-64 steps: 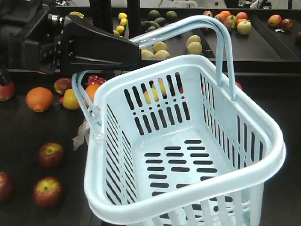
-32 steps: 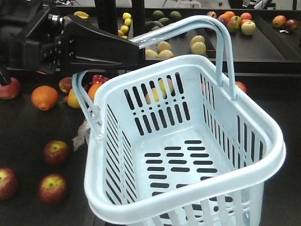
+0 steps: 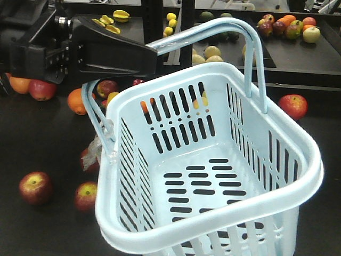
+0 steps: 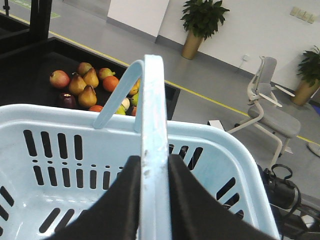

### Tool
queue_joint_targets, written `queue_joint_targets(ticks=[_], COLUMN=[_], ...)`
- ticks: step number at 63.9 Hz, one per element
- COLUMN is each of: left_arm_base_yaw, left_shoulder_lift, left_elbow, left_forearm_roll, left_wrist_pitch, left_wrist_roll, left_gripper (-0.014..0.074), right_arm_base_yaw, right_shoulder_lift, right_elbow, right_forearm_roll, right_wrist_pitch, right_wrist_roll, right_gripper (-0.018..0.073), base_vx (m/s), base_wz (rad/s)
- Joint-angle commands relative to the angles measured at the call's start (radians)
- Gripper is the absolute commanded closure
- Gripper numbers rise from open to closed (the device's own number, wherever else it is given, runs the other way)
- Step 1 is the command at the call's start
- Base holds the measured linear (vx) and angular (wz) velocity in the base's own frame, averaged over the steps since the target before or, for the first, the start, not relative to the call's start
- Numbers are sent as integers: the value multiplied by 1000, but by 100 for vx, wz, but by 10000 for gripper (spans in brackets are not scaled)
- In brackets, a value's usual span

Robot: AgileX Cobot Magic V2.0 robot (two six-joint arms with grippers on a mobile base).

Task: Pick three apples into basket with both arms
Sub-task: 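Hold the basket up in the left gripper while the base turns away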

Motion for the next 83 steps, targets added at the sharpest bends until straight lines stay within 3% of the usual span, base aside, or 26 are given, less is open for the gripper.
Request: queue_joint_targets(ticks=[1, 83], left_arm_base_yaw=[-1, -1], left_shoulder_lift=[-36, -36], left_elbow=[-25, -25], left_forearm_roll=[0, 0], left_wrist_pitch=[-115, -115], left_wrist_roll=[-13, -13], left_gripper=[604, 604], right_arm_base_yaw=[-7, -7], right_shoulder_lift=[-11, -11], right_elbow=[13, 13], right_forearm_roll=[-9, -9], right_wrist_pitch=[-68, -68], right_wrist_roll=[-10, -10], right_gripper=[564, 564], base_vx=[-6, -9], base_wz=[24, 36])
